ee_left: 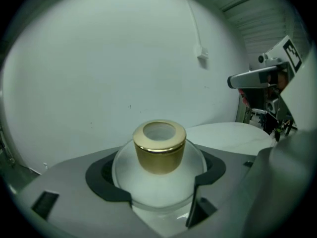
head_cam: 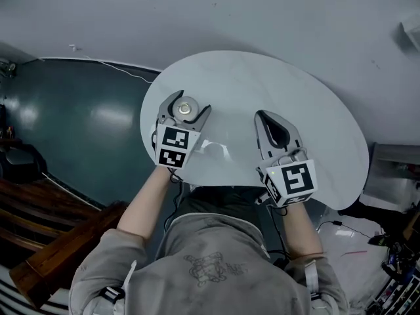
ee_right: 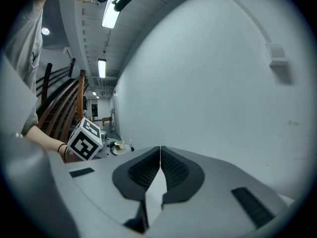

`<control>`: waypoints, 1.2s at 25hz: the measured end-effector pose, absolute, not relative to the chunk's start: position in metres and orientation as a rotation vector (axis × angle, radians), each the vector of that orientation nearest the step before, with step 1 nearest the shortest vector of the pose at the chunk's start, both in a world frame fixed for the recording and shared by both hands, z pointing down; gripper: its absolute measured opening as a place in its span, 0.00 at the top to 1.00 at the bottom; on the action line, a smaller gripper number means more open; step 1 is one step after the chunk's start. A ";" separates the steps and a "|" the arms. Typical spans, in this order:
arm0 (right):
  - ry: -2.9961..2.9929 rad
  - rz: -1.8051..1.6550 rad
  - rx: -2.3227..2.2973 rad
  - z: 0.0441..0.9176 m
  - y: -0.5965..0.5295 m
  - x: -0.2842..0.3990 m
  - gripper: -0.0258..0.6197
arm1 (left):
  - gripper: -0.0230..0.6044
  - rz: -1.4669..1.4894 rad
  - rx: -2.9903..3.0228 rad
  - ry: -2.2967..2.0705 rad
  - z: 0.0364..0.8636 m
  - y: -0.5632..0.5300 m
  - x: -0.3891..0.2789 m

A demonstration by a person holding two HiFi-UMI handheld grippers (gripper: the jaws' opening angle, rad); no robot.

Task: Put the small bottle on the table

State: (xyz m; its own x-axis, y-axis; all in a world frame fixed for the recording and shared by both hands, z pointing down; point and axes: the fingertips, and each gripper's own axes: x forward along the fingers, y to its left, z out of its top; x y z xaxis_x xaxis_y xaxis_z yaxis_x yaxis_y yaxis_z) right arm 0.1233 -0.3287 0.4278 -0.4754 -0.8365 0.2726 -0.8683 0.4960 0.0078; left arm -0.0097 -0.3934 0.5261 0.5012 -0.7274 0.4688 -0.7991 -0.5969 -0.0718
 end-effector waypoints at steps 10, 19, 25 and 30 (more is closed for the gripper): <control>-2.563 0.100 1.456 0.360 -0.308 0.122 0.91 | 0.42 0.681 2.650 -1.375 0.428 -0.355 -0.025; -2.615 -0.022 1.458 0.309 -0.284 0.123 0.91 | 0.42 0.613 2.733 -1.384 0.358 -0.313 -0.033; -2.637 -0.058 1.377 0.296 -0.262 0.120 0.91 | 0.42 0.618 2.783 -1.375 0.335 -0.289 -0.033; -2.652 -0.084 1.352 0.287 -0.249 0.119 0.91 | 0.42 0.591 2.793 -1.377 0.324 -0.270 -0.035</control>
